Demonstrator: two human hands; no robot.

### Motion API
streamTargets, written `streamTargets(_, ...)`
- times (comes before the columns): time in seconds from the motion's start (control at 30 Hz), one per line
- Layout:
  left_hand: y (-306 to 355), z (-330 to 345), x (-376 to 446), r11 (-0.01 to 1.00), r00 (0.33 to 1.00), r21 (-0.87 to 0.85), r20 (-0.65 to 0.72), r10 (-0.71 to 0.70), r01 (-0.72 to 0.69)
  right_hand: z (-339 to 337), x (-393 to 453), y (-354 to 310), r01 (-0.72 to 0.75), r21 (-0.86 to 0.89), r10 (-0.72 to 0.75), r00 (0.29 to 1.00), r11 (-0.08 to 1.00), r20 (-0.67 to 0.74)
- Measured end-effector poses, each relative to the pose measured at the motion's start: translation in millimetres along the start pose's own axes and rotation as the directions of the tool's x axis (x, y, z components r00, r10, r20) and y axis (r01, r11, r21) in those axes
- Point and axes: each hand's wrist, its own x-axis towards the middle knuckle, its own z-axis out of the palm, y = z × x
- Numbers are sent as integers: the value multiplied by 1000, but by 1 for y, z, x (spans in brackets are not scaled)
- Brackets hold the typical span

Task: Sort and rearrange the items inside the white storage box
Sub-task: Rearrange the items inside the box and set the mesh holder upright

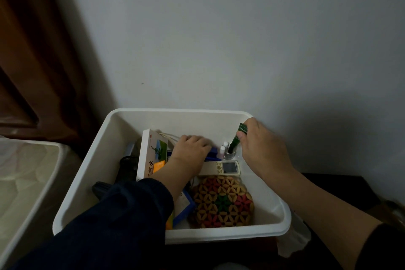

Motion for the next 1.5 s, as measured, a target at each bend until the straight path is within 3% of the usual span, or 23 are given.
streamTargets(0.2, -3, 3, -5, 994, 999, 109, 38, 11, -15, 1, 0, 0, -1, -8, 1, 1000, 1000, 4)
streamTargets(0.43, -12, 2, -15, 996, 997, 83, 69, -35, 29, -2, 0, -1, -10, 4, 10, 1000, 1000, -10)
streamTargets(0.6, -17, 1, -24, 994, 999, 102, 31, -30, 27, -14, -2, 0, 202, -220, -252, 940, 954, -230)
streamTargets(0.7, -17, -6, -27, 989, 996, 119, 12, -93, 91, -13, 12, -12, 308, -142, -329, 932, 941, -155)
streamTargets(0.83, -12, -8, -29, 984, 990, 134, 48, -129, 122, 1, 32, -36, 283, -90, -282, 959, 955, 25)
streamTargets(1.07, -6, -7, -24, 976, 984, 173, 101, -148, 129, 24, 45, -46, 239, -266, -166, 948, 934, 271)
streamTargets(1.5, -4, -3, -23, 960, 986, 250, 80, -148, 124, 36, 48, -38, 163, -242, -87, 951, 956, 298)
